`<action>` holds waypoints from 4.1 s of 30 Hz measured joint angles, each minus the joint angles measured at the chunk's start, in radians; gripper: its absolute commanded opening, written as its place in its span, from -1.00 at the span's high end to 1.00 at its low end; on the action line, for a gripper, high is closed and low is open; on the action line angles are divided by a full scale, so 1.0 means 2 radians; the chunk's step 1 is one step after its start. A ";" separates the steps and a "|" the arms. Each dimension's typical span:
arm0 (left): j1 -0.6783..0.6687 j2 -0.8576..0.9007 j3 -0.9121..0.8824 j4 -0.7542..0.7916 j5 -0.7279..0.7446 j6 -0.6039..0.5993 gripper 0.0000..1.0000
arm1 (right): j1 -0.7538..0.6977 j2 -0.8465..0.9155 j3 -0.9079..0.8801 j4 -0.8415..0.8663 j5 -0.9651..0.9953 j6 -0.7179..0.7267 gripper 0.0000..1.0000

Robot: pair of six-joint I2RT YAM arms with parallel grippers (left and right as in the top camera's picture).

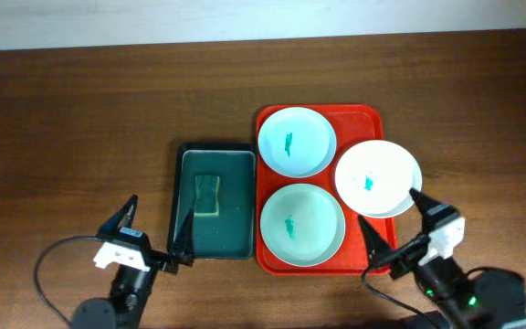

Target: Clean dirty plates on tray and stack at the side

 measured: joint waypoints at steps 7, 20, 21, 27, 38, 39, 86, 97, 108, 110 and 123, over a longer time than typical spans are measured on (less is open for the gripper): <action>0.001 0.290 0.316 -0.285 0.041 0.000 -0.99 | 0.000 0.305 0.313 -0.236 -0.012 0.004 -0.96; -0.060 0.655 0.410 -0.416 0.059 0.000 0.02 | 0.000 0.448 0.328 -0.364 -0.031 0.083 -0.90; -0.076 0.705 0.411 -0.415 0.049 0.002 0.02 | 0.000 0.427 0.328 -0.367 -0.029 0.092 -0.90; -0.085 0.846 0.411 -0.350 -0.085 -0.098 0.11 | 0.000 0.403 0.329 -0.408 -0.025 0.100 -0.87; -0.087 0.900 0.492 -0.435 -0.047 -0.083 -0.41 | 0.000 0.404 0.329 -0.412 -0.025 0.105 -0.87; -0.087 0.900 0.508 -0.436 -0.048 -0.074 -0.38 | 0.000 0.404 0.329 -0.411 -0.025 0.105 -0.87; -0.085 0.792 0.561 -0.526 -0.009 -0.052 1.00 | 0.004 0.727 0.158 -0.131 -0.026 0.150 0.41; -0.149 0.792 0.562 -0.464 0.022 -0.052 1.00 | 0.028 0.734 0.158 -0.107 0.004 0.214 0.91; -0.279 0.991 0.561 -0.303 0.139 -0.129 1.00 | 0.028 0.734 0.159 -0.107 0.004 0.221 0.92; -0.278 1.014 0.562 -0.292 0.171 -0.132 1.00 | 0.028 0.734 0.159 -0.108 0.004 0.221 0.91; -0.286 1.011 0.621 -0.435 -0.101 -0.134 1.00 | 0.028 0.734 0.159 -0.108 0.004 0.222 0.91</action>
